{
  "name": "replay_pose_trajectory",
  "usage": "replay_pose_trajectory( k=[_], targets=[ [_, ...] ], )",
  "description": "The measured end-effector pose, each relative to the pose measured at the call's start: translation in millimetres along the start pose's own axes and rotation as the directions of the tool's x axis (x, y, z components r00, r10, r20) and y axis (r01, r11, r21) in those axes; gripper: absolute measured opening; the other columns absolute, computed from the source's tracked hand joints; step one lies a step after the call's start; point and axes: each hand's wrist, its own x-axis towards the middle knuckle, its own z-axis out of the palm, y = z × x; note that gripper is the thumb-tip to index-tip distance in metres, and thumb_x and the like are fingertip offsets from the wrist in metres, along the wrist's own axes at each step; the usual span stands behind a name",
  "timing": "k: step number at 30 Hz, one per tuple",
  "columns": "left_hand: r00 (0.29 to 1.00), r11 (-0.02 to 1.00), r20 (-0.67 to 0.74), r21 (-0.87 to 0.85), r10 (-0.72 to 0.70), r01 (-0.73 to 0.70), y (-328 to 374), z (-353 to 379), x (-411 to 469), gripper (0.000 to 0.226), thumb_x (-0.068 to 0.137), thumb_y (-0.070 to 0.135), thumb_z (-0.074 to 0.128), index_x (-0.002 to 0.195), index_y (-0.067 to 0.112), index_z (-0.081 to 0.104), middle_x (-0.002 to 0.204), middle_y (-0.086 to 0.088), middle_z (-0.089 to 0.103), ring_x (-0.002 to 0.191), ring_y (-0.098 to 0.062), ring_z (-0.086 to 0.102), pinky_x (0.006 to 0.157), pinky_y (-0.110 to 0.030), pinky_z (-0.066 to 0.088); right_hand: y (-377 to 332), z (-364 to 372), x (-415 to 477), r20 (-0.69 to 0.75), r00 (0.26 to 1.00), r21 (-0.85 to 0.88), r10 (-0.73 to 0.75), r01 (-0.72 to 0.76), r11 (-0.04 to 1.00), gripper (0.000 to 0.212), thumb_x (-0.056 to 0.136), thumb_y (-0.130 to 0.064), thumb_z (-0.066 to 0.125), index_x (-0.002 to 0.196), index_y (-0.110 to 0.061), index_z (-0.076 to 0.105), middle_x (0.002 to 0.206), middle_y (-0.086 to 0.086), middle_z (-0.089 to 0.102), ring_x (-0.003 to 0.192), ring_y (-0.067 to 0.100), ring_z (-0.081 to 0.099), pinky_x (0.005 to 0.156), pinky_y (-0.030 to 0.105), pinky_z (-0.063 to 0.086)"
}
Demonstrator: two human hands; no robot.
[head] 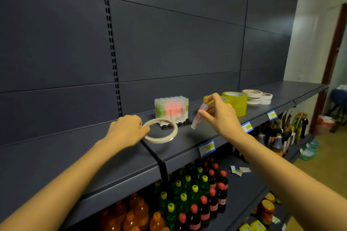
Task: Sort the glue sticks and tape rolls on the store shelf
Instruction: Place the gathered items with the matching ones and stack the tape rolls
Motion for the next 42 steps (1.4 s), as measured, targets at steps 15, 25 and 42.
replay_pose_trajectory(
  k=[15,25,42],
  targets=[
    [0.997,0.996,-0.046,0.055,-0.064,0.066,29,25,65,0.039,0.089,0.040,0.045,0.059,0.016,0.044,0.056,0.002,0.045,0.057,-0.020,0.042,0.050,-0.025,0.028,70,69,99,0.143,0.981,-0.038,-0.128,0.135,0.990,0.024,0.083,-0.018,0.069,0.102,-0.008,0.057,0.097,0.010,0.066,0.087,0.026,0.060,0.074,0.032,0.046],
    [0.991,0.989,-0.058,0.077,-0.120,0.125,53,19,79,0.039,0.088,0.041,0.045,0.061,0.015,0.053,0.056,0.003,0.049,0.060,-0.020,0.046,0.054,-0.028,0.030,69,57,131,0.379,0.902,-0.221,-0.207,0.306,0.926,0.039,0.094,-0.047,0.043,0.115,-0.023,0.066,0.103,0.004,0.047,0.107,0.026,0.049,0.082,0.037,0.045],
    [0.983,0.994,-0.151,0.024,-0.104,0.109,253,43,162,0.040,0.088,0.040,0.050,0.056,0.016,0.052,0.057,0.001,0.050,0.069,-0.028,0.050,0.061,-0.030,0.034,259,-102,173,0.450,0.855,-0.280,-0.260,0.411,0.868,0.035,0.095,-0.031,0.048,0.129,-0.025,0.050,0.132,-0.002,0.048,0.123,0.021,0.043,0.089,0.031,0.041]
  ],
)
